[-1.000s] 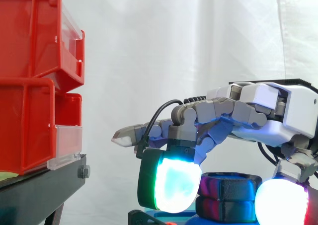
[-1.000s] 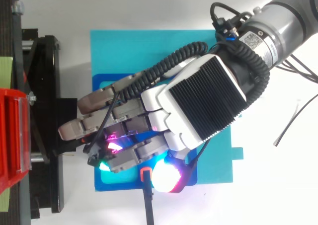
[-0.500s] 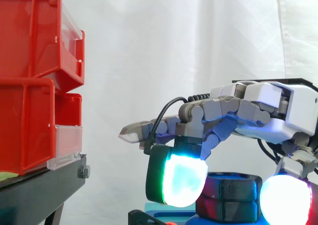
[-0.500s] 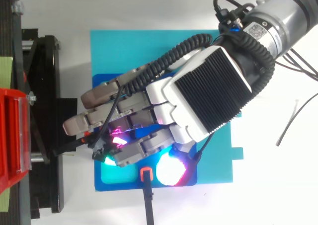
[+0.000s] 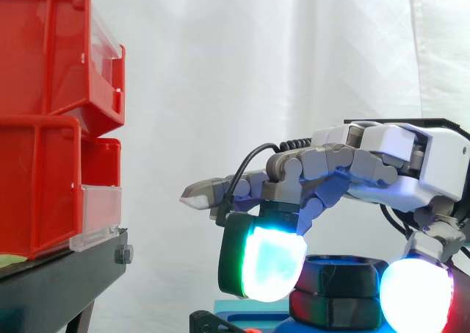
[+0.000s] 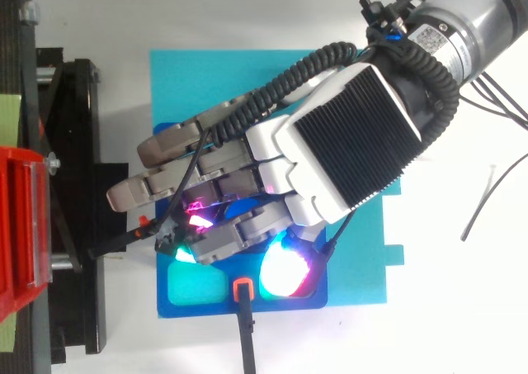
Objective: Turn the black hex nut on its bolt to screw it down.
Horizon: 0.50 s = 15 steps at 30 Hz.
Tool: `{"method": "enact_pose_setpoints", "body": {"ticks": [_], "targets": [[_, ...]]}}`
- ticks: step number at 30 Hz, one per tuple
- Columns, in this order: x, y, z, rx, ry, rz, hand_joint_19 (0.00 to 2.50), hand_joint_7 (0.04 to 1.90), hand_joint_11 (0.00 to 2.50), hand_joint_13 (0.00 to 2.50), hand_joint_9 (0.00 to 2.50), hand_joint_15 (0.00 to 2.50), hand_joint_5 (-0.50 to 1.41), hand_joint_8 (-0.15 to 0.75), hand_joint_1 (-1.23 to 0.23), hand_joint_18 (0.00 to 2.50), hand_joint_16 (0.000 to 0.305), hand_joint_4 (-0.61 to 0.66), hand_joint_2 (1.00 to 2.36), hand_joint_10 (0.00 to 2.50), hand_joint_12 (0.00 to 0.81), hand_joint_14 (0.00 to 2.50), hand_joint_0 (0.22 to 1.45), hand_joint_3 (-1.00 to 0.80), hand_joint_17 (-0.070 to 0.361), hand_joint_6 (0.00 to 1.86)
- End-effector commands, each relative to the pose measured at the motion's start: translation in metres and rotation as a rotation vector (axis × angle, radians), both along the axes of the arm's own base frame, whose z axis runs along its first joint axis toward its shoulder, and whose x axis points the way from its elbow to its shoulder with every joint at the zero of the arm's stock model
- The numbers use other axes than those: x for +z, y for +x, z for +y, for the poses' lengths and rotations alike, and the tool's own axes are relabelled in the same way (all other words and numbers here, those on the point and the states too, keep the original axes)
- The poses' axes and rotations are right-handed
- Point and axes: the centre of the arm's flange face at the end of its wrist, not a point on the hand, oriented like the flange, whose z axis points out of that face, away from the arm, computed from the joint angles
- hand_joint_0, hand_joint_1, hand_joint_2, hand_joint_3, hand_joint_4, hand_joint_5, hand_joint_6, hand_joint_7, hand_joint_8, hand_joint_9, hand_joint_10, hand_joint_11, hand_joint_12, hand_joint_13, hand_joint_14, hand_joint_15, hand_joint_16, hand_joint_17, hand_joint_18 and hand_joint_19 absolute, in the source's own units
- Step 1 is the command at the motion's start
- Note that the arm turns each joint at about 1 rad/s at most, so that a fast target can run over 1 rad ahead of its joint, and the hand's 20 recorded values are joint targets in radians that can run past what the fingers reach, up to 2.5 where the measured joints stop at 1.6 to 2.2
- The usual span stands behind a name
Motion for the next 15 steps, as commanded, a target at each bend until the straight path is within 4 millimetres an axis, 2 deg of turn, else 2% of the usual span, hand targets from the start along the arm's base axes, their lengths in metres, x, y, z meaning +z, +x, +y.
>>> {"method": "enact_pose_setpoints", "body": {"ticks": [1, 15], "targets": [[-0.0008, -0.0007, -0.0003, -0.001, -0.003, 0.004, 0.33, 1.29, 0.29, 0.45, 0.91, 0.0, -0.06, 0.298, -0.44, 0.55, 0.049, 0.29, 1.0, 0.01, 0.348, 0.0, 0.54, -0.5, 0.111, 0.5], [-0.0046, -0.0037, -0.0015, -0.013, -0.023, 0.022, 0.33, 1.33, 0.29, 0.46, 0.94, 0.0, -0.05, 0.298, -0.47, 0.57, 0.048, 0.28, 1.0, 0.01, 0.339, 0.0, 0.57, -0.5, 0.108, 0.5]]}}
